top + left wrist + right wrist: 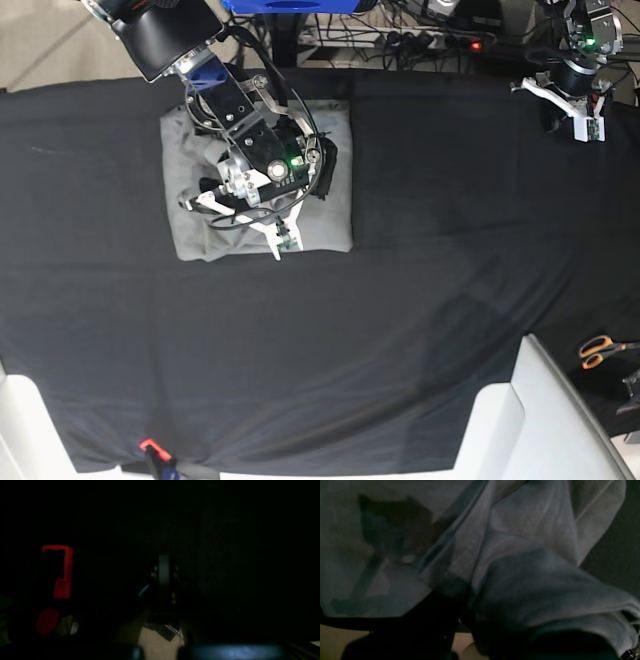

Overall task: Fold the T-shirt properly
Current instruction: 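Press the folded shirt flat with the right gripper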

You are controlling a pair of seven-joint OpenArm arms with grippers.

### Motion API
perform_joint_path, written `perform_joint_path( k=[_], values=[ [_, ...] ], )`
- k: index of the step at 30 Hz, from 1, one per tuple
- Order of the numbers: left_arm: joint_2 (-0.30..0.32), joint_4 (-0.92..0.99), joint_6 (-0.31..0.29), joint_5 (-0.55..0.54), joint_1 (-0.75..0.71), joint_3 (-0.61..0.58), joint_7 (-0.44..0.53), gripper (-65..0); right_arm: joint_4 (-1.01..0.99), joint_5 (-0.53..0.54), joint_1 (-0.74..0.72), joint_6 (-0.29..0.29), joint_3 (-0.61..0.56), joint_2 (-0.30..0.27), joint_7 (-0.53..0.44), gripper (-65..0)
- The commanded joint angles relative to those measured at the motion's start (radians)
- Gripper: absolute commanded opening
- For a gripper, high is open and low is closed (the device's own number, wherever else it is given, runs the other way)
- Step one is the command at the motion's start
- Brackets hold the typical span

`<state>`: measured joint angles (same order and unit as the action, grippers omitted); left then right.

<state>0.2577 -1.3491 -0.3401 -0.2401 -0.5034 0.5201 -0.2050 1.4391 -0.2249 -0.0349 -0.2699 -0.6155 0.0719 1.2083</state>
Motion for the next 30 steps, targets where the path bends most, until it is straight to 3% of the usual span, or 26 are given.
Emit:
perform_joint_path(
  k=[1,30],
  values=[
    [0.015,-0.014,0.003,-0.008,-0.004,0.007,0.023,-65.0,0.016,-0.003,-0.012,0.002,-0.002,0.013,-0.008,-64.5],
    [0.015,-0.008,0.003,-0.008,-0.002,0.007,0.023,-65.0,0.022,-0.001,0.007,0.004,-0.002,0.041,-0.009,-64.5]
  ],
)
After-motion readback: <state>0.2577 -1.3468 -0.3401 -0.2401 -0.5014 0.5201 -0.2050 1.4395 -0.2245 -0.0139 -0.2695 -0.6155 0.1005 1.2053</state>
